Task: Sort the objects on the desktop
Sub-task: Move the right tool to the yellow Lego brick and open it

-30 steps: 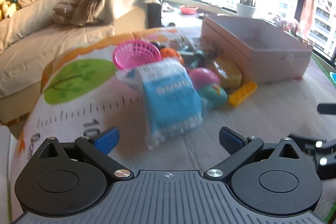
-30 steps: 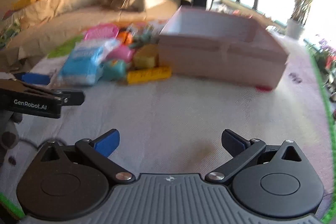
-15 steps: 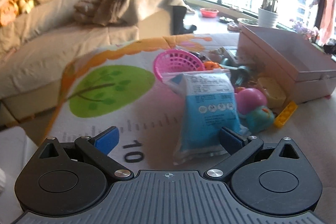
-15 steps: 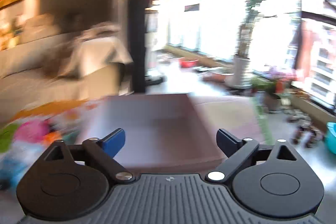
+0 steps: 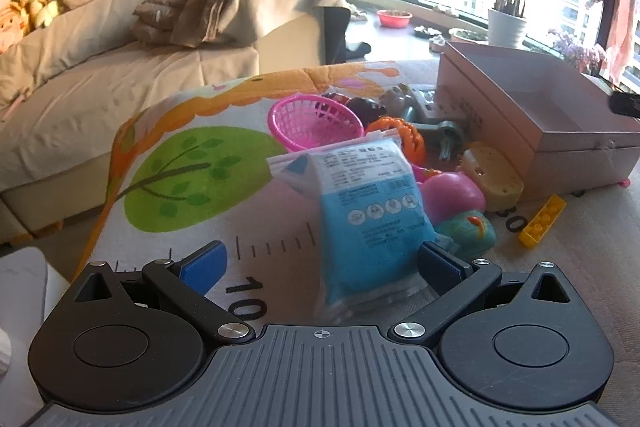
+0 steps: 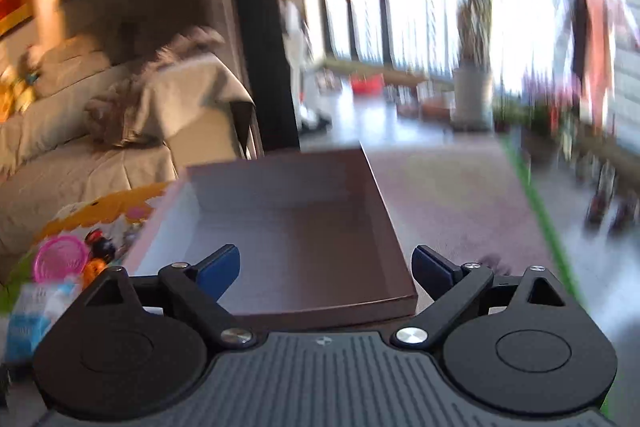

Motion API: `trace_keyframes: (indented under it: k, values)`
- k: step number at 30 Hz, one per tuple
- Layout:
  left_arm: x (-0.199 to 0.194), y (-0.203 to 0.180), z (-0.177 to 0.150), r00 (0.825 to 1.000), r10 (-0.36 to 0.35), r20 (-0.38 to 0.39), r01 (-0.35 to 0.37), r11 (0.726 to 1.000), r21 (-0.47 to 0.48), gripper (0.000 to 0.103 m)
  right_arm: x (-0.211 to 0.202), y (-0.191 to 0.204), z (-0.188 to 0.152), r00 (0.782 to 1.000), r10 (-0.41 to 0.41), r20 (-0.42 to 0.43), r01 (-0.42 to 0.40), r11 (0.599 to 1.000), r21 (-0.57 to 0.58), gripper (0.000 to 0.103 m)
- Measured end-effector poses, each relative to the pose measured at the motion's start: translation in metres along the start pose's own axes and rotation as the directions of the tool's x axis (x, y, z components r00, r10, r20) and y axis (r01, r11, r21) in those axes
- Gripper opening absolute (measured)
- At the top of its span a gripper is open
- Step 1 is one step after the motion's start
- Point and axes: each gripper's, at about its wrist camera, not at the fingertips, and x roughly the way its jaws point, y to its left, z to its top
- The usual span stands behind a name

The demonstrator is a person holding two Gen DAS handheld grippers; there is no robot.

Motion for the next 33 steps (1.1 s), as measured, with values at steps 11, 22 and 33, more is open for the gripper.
trace_keyframes:
  k: [11,22,33]
  values:
    - [-0.010,0.022,0.003,0.993,0.108,0.044,-0.108,0.994,-0.013,0.103,0.012,0.091,-0.039,0.930,0.269,-0.251,-0.317,0.932,-0.174,0.088]
    - [-0.034,-0.021,0.005,0.967,-0.230,0.109,0.222,0.972,0.078,0.103,0.012,0.053,-0.051,0.944,0.188,-0.273,-0.232,0.963,-0.139,0.064]
    - [0.012,-0.078,0.014,0.994,-0.090,0.057,0.078,0.979,0.187,0.074,-0.024,0.002,-0.073,0.968,0.111,-0.224,-0.134,0.987,-0.089,0.064]
